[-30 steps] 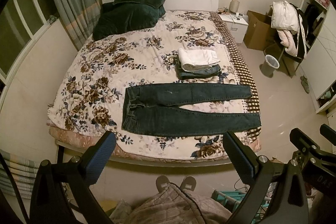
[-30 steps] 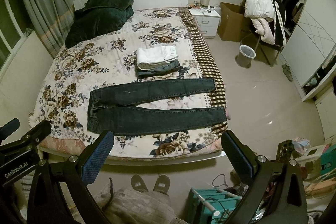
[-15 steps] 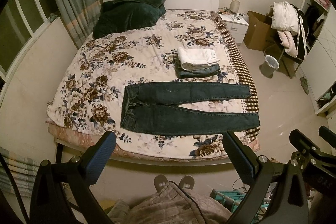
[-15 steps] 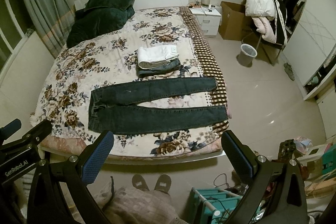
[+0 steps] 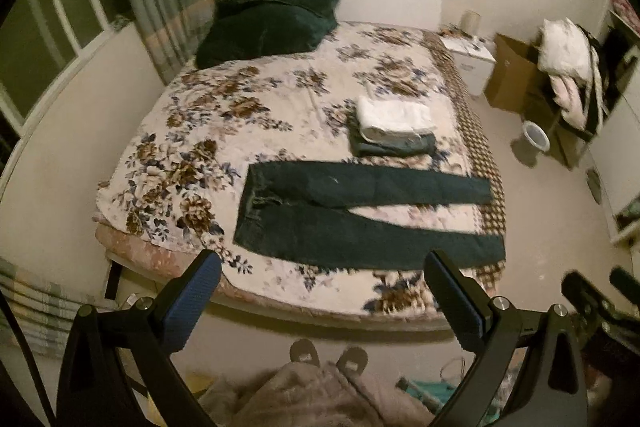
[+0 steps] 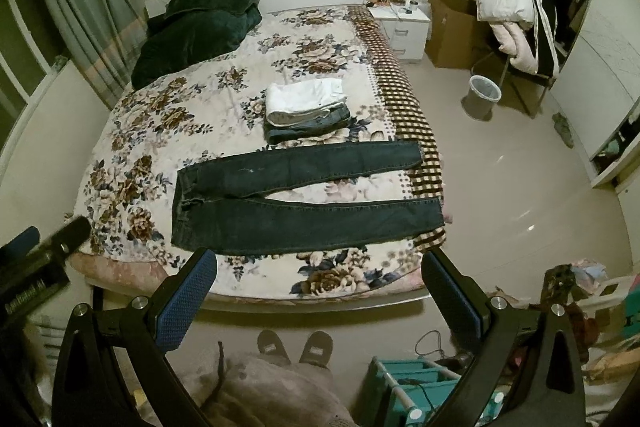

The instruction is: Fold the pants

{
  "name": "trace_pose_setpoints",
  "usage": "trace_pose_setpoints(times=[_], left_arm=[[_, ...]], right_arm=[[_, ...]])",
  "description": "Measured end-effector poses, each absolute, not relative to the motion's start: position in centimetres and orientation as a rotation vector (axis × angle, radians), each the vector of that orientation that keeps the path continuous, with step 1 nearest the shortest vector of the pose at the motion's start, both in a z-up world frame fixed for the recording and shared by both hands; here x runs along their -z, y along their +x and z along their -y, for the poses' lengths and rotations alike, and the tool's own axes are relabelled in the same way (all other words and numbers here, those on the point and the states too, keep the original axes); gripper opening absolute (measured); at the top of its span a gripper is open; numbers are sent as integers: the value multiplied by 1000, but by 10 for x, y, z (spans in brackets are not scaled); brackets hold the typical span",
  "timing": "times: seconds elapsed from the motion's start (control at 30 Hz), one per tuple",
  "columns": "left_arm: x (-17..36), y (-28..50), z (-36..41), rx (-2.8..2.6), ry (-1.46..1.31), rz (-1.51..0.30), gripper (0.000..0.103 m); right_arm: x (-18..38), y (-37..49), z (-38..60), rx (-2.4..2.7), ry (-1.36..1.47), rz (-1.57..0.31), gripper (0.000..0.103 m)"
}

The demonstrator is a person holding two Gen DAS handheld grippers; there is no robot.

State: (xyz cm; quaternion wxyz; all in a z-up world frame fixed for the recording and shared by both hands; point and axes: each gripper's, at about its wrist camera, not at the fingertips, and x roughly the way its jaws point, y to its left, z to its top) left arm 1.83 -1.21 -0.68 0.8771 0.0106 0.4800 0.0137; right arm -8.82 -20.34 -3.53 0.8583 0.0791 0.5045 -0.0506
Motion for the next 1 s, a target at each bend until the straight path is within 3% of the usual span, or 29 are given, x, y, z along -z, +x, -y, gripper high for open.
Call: trace_pose_setpoints(times=[0.23,0.53,0.8,1.0], left_arm=[[46,78,9,-128,126,-890,103],[141,222,14,3,236,-982,103],[237,354,4,76,247,-1009,103],[359,439,20,67,405,-1133,103]], right_arm=[[90,-24,221,122,197,-1085,103],[189,142,227,145,80,-1172,103],[330,306,247,119,10,-1267,103],[481,402,274,73,-99,-1453,103]])
